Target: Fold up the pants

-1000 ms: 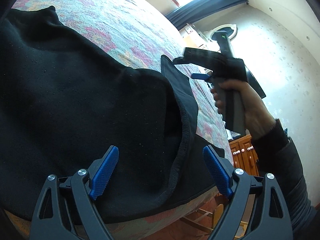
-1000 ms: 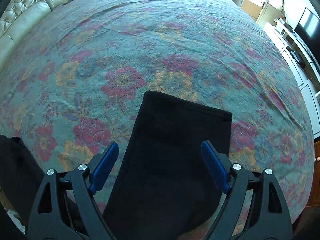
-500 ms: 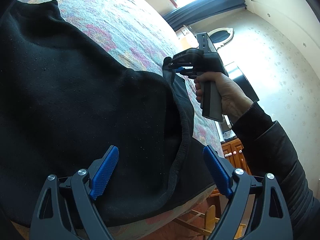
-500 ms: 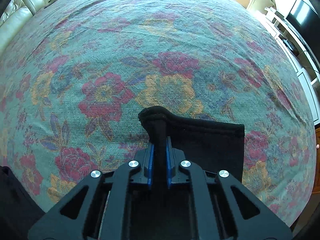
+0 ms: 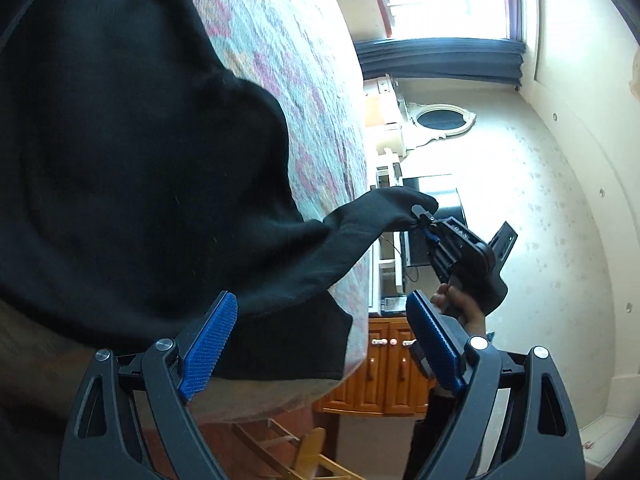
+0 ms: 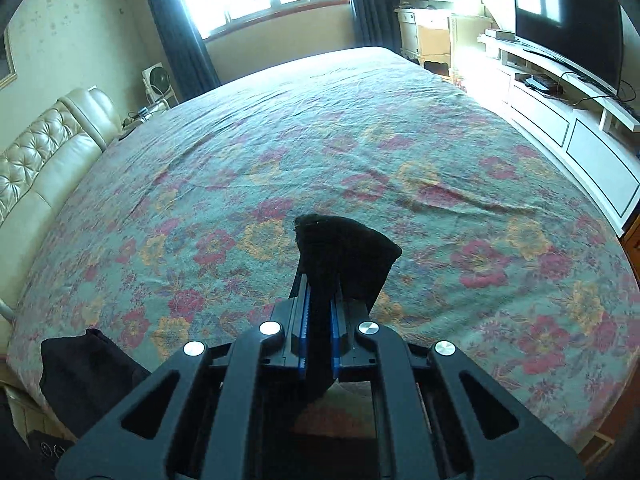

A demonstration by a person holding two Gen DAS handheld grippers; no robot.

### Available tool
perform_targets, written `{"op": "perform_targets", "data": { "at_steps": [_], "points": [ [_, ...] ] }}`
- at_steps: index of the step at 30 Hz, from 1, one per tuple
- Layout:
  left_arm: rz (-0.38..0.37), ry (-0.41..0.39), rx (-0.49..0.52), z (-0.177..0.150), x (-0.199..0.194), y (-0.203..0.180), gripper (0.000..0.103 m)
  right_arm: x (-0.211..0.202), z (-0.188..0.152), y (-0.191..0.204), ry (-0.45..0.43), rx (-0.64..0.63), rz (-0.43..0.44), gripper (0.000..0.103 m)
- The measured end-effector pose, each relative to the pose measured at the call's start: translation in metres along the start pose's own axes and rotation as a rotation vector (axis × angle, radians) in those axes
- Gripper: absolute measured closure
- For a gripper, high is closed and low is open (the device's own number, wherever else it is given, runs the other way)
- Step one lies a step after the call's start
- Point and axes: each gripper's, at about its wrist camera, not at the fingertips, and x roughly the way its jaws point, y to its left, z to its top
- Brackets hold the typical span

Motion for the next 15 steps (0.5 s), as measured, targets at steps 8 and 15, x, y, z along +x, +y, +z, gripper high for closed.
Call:
{"op": "perform_targets", "data": {
  "at_steps": [8,15],
  "points": [
    [0.017,-0.003,-0.103,-0.016,0.020,0.010,0.018,-0.049,-0.030,-0.057,-0.069,0.119,0.054,0.096],
    [0.076,-0.081,-0.159,-0.006,0.027,0.025,0.018,-0.081,-0.059,-0.081,-0.118,0.179,0.096,0.096]
  ]
}}
